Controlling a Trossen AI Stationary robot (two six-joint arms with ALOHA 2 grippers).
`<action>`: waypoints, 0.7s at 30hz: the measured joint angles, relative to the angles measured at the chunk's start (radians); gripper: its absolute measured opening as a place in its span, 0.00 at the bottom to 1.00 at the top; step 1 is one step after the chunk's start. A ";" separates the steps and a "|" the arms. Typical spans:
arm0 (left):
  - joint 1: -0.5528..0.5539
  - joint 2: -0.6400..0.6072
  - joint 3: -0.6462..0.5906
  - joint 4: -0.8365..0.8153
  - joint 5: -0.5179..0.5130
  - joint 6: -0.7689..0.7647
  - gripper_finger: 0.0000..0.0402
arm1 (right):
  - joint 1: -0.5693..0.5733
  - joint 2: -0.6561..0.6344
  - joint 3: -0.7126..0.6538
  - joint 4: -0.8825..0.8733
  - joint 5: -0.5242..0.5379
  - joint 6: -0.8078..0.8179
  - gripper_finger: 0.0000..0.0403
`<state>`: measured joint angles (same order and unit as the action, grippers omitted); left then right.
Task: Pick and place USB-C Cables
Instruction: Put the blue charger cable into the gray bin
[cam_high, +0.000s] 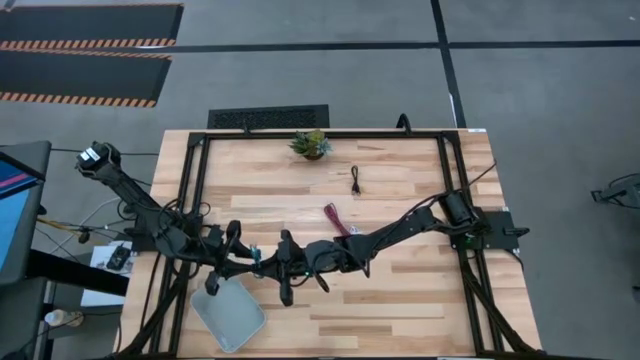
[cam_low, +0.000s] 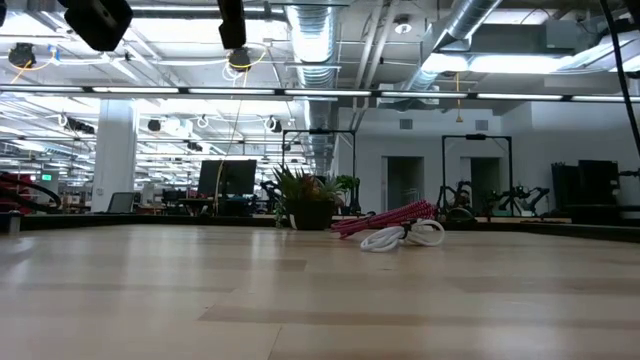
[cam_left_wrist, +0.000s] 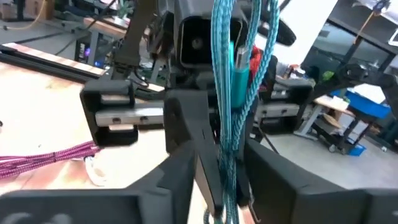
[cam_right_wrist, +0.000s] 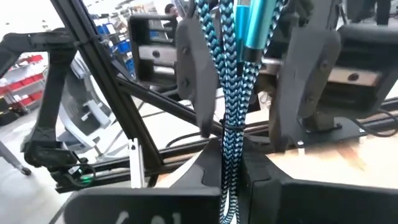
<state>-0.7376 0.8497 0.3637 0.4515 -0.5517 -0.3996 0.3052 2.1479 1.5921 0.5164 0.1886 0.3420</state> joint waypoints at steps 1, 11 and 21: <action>0.000 0.000 0.007 -0.012 0.008 -0.001 0.37 | 0.002 -0.004 0.000 -0.003 0.000 0.000 0.04; 0.000 -0.012 0.216 -0.471 0.003 -0.004 0.54 | 0.020 -0.137 0.000 -0.227 0.137 -0.099 0.04; -0.001 -0.042 0.525 -1.023 -0.201 -0.051 0.54 | 0.069 -0.142 0.011 -0.241 0.229 -0.074 0.04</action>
<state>-0.7387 0.8082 0.8886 -0.5713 -0.7531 -0.4505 0.3739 2.0063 1.6035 0.2757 0.4180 0.2685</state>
